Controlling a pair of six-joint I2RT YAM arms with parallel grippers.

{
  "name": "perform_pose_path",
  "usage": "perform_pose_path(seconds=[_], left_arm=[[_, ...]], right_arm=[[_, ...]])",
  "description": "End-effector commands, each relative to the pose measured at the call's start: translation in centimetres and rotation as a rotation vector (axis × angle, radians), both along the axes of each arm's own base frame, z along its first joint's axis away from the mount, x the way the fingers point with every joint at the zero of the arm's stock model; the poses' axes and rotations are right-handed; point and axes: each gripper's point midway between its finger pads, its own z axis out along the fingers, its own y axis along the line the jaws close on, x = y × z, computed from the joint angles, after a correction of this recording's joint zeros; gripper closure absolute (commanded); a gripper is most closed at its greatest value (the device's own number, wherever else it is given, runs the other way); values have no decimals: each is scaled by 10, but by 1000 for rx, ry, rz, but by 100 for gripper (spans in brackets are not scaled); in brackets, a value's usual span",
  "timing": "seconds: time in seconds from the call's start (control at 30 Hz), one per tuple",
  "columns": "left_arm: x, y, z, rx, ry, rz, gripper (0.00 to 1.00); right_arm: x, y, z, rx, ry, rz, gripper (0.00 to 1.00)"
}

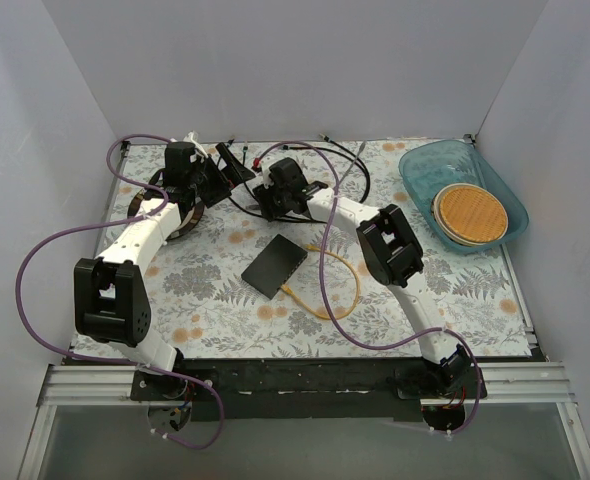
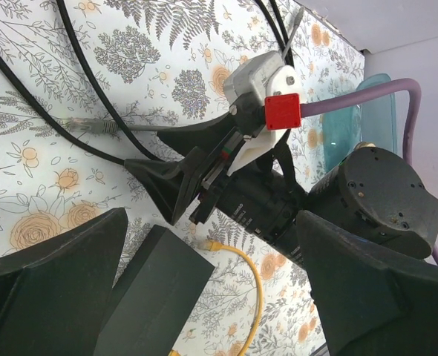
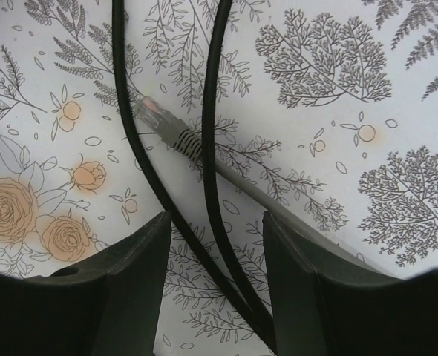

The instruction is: Insert the plug into the switch port

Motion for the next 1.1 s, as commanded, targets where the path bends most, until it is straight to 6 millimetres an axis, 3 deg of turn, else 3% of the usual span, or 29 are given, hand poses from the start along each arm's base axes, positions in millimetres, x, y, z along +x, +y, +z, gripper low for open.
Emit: perform_pose_path(seconds=[0.0,0.03,0.1,0.37,0.53,0.63,0.67,0.7,0.8,0.83,0.87,0.9,0.93,0.97,1.07], left_arm=[[-2,0,13,-13,-37,-15,2],[-2,-1,12,-14,-33,-17,2],[-1,-1,11,-13,-33,-19,2],[-3,0,9,-11,-28,-22,2],[-2,2,4,-11,-19,-19,2],[-1,3,0,-7,-11,-10,2],[-1,4,-1,-8,-6,-2,2],[-1,6,-4,-6,-2,6,2],[-1,8,-5,-12,0,22,2],[-2,7,-9,-16,10,17,2],[-2,6,-9,-23,11,13,2],[-1,4,-9,-35,8,9,2],[-3,0,-11,-53,15,-12,2],[-4,-2,-12,-65,19,-24,2],[-8,-14,-15,-123,25,-79,2]], right_arm=[[14,4,19,38,-70,-22,42],[14,4,18,36,-68,-22,55],[14,4,12,28,-60,-21,64],[2,3,-11,8,-6,16,64],[3,0,-3,9,-20,8,93],[4,-3,16,26,-49,-7,99],[5,-4,37,50,-79,-13,99],[1,-10,36,44,-74,-18,99],[-1,-16,78,97,-135,-28,99],[-7,-20,78,95,-135,-26,99],[-11,-22,101,125,-159,-25,99],[-13,-26,107,130,-167,-26,99],[-24,-30,100,123,-148,-16,99],[-28,-32,123,158,-176,-10,99],[-54,-37,138,198,-183,21,99]])
